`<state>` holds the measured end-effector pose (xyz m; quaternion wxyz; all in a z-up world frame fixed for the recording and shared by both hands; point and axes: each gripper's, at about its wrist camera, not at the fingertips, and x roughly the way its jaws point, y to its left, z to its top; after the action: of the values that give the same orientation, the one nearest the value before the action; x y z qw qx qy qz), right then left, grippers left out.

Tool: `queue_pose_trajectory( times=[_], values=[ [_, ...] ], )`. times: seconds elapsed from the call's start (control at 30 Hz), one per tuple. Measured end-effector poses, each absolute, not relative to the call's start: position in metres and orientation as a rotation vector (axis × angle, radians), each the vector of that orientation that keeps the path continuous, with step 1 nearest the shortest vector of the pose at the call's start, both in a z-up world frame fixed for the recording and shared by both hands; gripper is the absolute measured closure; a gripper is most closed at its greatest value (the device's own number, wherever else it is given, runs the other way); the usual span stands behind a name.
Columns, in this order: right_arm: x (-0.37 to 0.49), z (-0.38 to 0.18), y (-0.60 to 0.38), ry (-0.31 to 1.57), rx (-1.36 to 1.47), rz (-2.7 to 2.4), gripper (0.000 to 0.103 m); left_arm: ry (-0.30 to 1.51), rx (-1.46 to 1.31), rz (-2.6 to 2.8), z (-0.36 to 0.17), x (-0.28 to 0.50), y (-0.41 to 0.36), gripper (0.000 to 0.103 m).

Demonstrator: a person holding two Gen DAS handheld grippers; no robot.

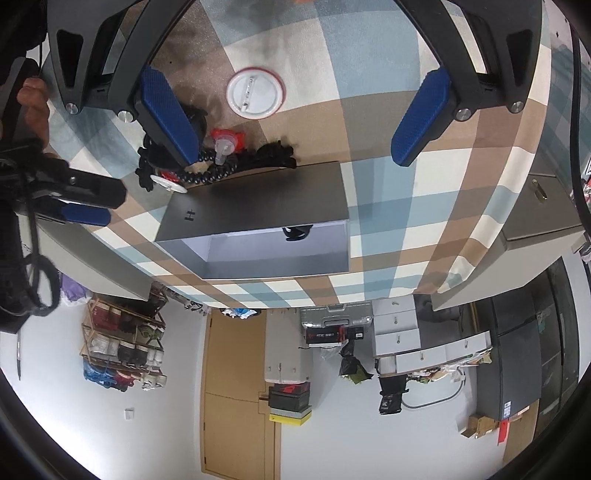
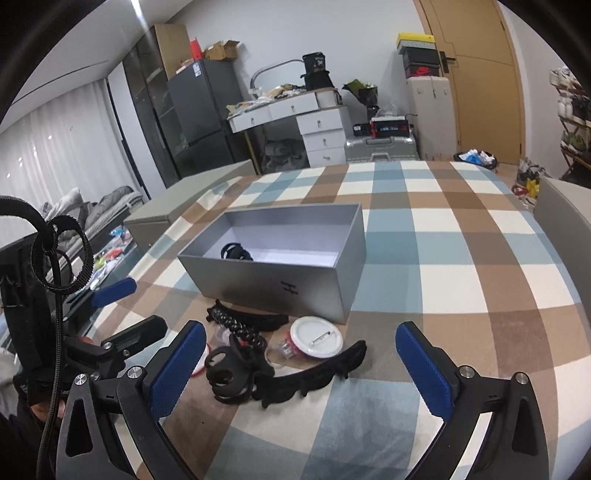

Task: Organize jewelry
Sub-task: 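Pull both tools back from the box toward the remaining accessories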

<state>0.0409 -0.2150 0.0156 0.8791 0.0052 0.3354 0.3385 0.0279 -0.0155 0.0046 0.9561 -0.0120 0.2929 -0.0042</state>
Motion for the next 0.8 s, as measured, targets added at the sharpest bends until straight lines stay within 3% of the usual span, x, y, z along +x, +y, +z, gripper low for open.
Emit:
queue_pose_trajectory(
  times=[0.3,0.53,0.8],
  values=[
    [0.053,-0.003,-0.216,0.834,-0.022,0.63,0.0,0.632,-0.003,0.0,-0.004,0.026,-0.014,0.001],
    [0.056,-0.009,-0.218,0.878,-0.029,0.638,0.01,0.64,0.003,-0.003,-0.006,0.024,-0.017,0.001],
    [0.053,-0.017,-0.211,0.906,-0.078,0.615,0.012,0.644,0.006,-0.008,-0.007,0.024,-0.018,0.001]
  ],
)
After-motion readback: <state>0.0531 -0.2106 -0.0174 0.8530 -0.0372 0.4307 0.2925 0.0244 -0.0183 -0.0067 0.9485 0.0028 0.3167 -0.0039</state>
